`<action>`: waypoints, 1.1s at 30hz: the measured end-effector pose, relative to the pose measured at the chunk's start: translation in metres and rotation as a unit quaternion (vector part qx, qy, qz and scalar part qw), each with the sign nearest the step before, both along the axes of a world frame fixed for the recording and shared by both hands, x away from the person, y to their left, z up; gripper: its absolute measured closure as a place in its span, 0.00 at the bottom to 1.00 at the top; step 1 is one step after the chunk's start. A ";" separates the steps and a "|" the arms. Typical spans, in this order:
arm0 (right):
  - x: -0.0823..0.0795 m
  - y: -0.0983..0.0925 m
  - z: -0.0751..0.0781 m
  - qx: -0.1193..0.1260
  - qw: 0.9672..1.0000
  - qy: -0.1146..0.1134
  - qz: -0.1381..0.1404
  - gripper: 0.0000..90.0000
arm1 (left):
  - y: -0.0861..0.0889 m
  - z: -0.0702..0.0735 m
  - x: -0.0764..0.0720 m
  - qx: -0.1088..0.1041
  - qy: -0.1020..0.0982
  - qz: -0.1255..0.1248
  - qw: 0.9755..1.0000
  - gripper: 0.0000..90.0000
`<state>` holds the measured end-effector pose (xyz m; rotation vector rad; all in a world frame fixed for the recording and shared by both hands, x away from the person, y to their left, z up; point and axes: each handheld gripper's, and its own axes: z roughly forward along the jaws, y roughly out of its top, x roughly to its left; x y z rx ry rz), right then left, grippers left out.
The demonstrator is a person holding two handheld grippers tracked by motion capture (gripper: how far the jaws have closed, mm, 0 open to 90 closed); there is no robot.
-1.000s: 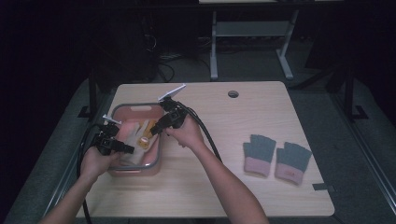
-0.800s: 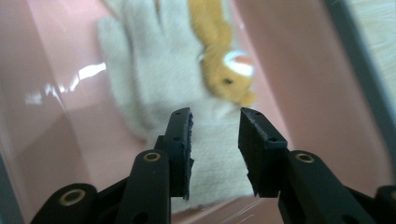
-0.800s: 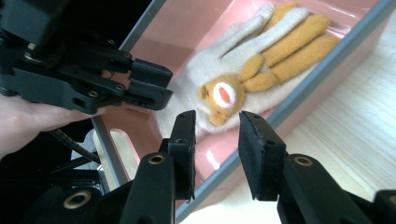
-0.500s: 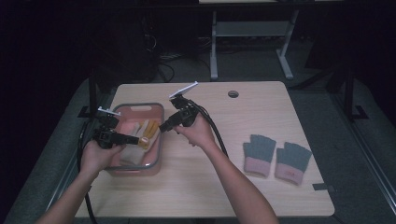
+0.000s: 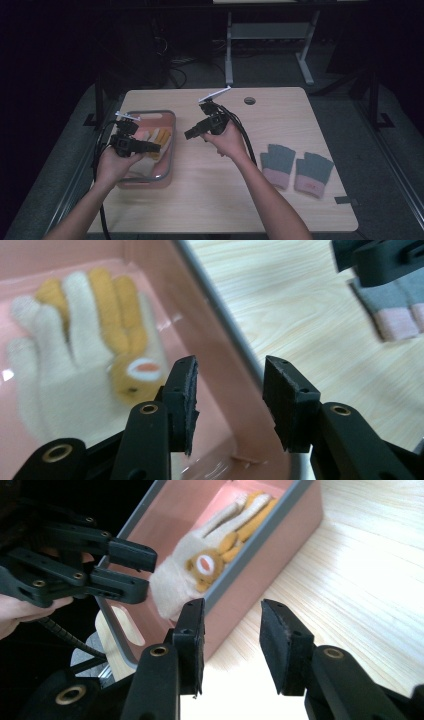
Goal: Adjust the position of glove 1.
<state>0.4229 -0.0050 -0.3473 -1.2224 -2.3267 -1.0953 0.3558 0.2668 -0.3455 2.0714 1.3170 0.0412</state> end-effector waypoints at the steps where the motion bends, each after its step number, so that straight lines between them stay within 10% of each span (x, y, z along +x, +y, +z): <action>1: 0.000 -0.002 0.000 0.000 1.000 -0.003 -0.002 0.68 | -0.002 0.001 0.000 -0.001 -0.002 -0.001 1.000 0.64; 33: -0.019 -0.066 -0.010 -0.010 0.999 -0.003 -0.045 0.62 | -0.054 0.005 -0.006 -0.050 -0.026 -0.050 0.997 0.55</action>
